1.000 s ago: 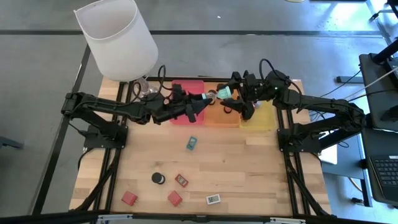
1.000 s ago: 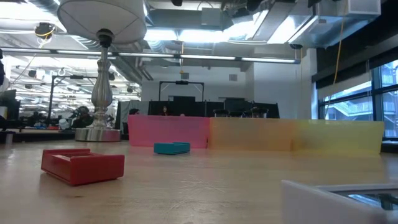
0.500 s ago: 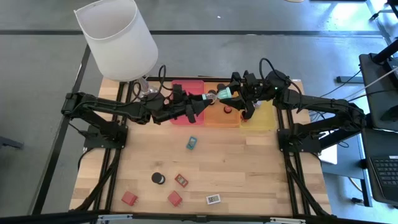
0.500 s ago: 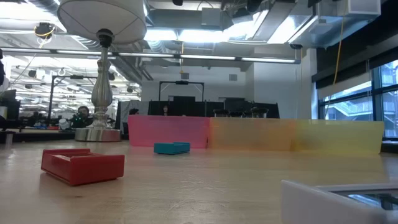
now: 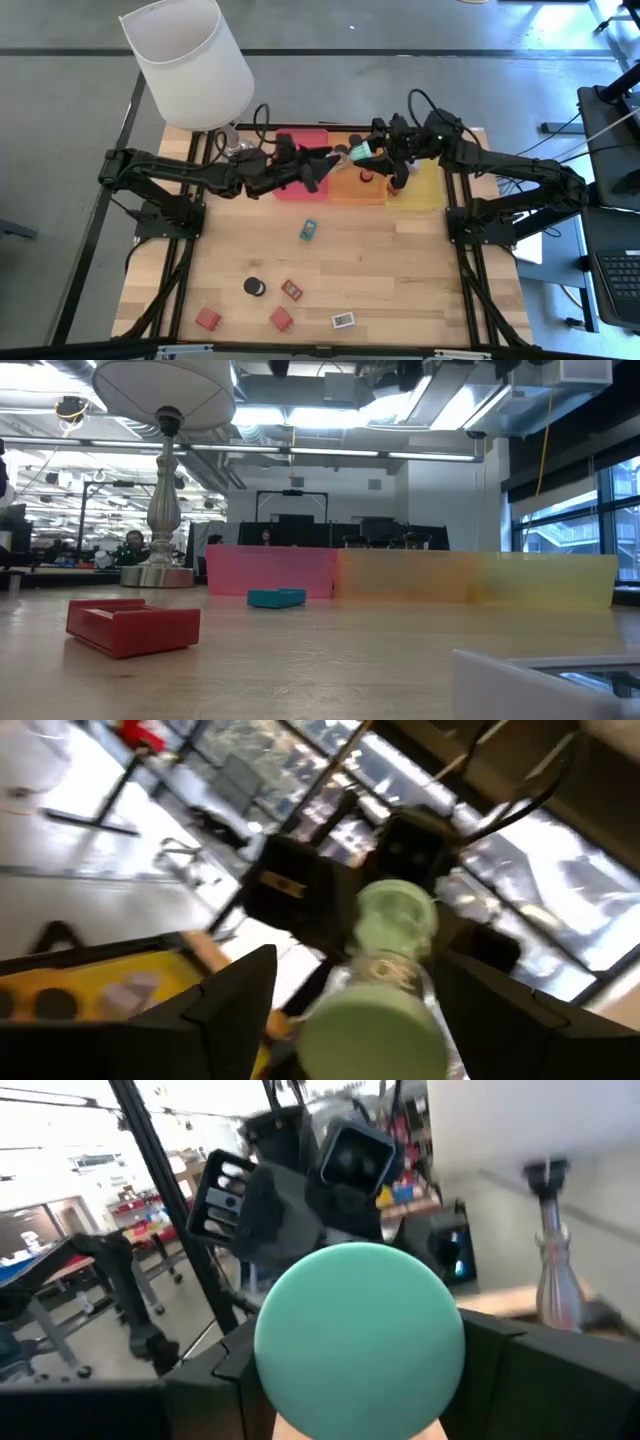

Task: Pick & Place Office items
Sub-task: Put the light blue hourglass into the orange bin

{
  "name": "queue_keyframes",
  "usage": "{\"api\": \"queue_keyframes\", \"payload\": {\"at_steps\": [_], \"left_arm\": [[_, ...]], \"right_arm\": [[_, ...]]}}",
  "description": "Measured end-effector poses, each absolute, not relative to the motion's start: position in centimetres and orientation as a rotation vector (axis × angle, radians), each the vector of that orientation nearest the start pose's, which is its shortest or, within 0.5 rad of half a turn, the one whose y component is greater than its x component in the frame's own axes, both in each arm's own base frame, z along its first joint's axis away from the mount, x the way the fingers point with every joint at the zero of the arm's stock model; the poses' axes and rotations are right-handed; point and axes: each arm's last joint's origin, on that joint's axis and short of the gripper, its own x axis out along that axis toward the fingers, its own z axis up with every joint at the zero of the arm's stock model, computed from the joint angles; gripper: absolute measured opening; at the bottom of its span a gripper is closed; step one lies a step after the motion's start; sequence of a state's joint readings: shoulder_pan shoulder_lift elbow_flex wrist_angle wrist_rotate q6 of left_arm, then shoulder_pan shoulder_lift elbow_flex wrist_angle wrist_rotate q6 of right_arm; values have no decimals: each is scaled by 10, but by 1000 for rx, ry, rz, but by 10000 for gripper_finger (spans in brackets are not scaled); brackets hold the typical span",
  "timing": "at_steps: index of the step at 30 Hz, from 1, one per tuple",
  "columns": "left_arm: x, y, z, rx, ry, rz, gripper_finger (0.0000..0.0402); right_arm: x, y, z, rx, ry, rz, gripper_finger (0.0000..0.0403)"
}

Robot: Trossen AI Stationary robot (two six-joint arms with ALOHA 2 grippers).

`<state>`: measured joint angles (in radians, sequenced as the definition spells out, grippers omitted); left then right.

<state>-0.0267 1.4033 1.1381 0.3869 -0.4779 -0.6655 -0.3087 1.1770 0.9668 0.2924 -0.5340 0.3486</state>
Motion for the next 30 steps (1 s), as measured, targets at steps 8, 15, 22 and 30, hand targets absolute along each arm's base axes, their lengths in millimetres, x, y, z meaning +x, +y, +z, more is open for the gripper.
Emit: {"api": "queue_keyframes", "payload": {"at_steps": [8, 15, 22, 30], "left_arm": [[319, 24, 350, -636, -127, 614, 287], [318, 31, 347, -656, -119, 644, 286], [317, 40, 347, -656, -129, 671, 286], [317, 42, 347, -656, -129, 675, 283]], "right_arm": [[244, -87, 327, 426, 296, 111, 187], [230, -97, 292, 406, 628, -202, 187], [256, -106, 255, 476, 753, -417, 188], [273, -115, 225, 464, 861, -503, 189]]}}
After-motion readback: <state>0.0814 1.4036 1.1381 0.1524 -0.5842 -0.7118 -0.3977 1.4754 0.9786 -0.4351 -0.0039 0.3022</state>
